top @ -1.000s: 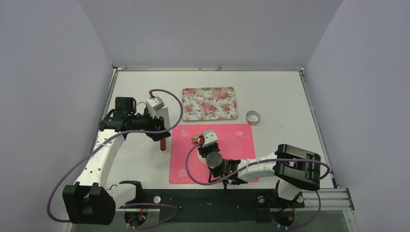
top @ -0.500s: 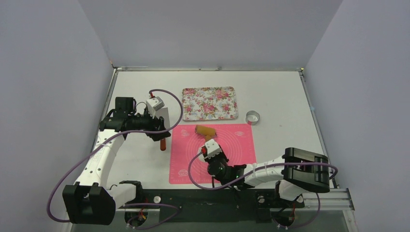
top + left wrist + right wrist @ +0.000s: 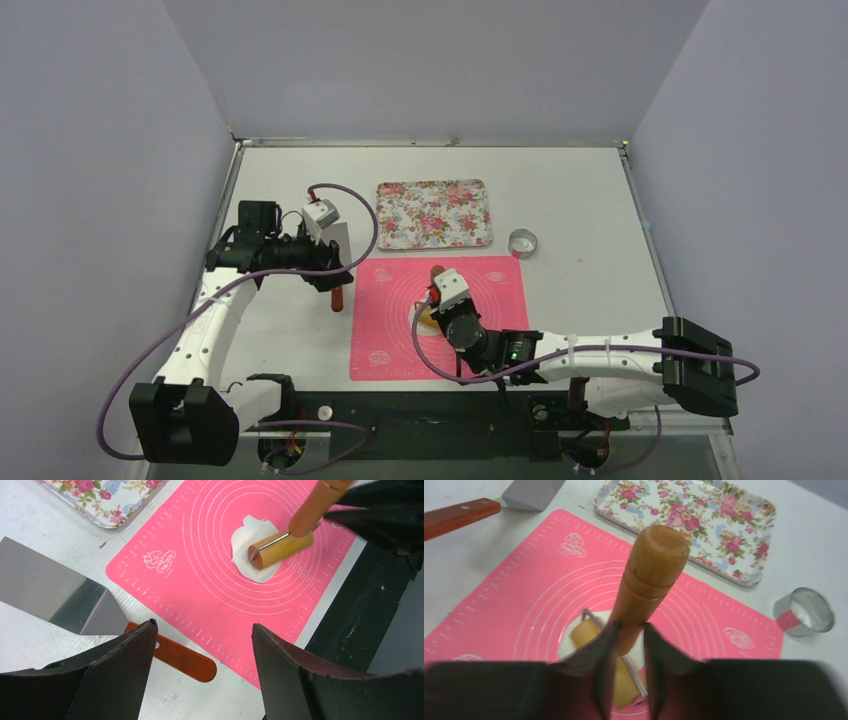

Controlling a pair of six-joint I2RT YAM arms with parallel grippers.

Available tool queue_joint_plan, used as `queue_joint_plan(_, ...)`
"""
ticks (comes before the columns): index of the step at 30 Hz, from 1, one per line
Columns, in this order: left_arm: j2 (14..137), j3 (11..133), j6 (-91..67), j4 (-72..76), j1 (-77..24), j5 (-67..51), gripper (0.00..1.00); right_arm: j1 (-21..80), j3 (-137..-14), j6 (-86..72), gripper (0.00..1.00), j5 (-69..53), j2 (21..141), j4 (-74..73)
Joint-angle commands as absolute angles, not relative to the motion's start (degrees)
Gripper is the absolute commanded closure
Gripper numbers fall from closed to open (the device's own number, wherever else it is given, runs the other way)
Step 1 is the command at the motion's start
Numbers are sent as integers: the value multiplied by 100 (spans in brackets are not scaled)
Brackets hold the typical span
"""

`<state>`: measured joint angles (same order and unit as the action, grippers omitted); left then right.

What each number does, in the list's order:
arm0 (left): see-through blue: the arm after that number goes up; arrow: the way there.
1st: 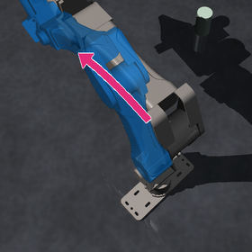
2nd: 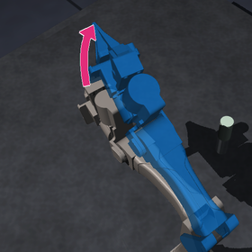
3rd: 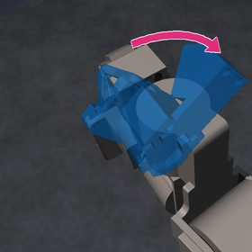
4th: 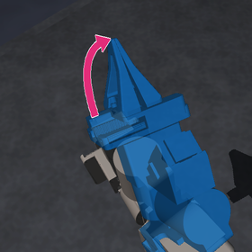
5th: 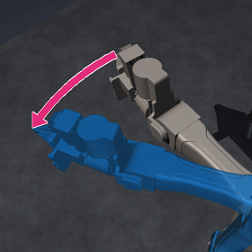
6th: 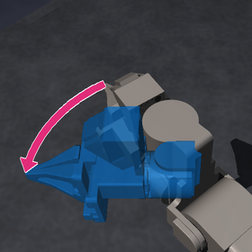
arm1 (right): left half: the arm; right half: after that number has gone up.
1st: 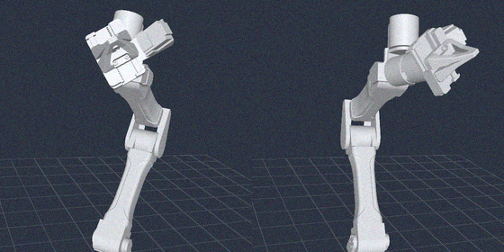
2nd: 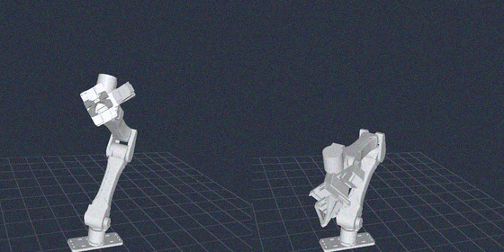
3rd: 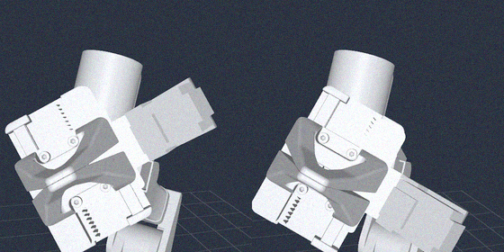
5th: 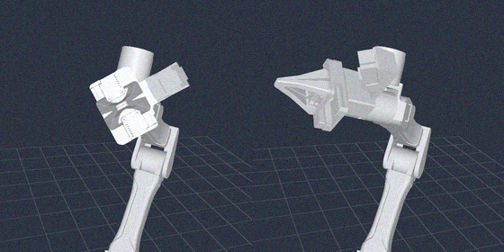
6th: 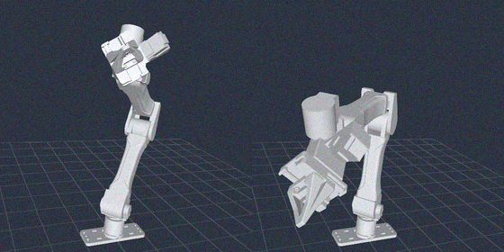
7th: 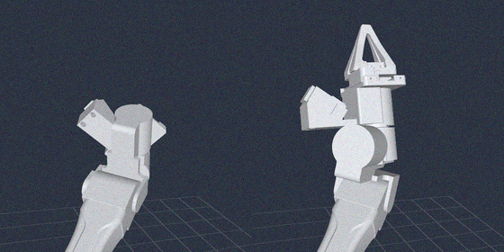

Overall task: Roll out the dumpling wrappers from the dough
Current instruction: Flatten out the dough on the work surface.

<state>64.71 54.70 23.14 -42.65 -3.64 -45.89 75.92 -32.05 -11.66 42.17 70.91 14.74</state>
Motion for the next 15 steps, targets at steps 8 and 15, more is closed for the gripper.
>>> queue_joint_plan(8,6342,5683,2261,-4029,-334,-4865,32,6731,-3136,-1502,100,3184,6761,1614)
queue_joint_plan(15,6377,5604,2057,-3890,-385,-4848,32,5937,-3517,-2535,100,2403,6739,1149)
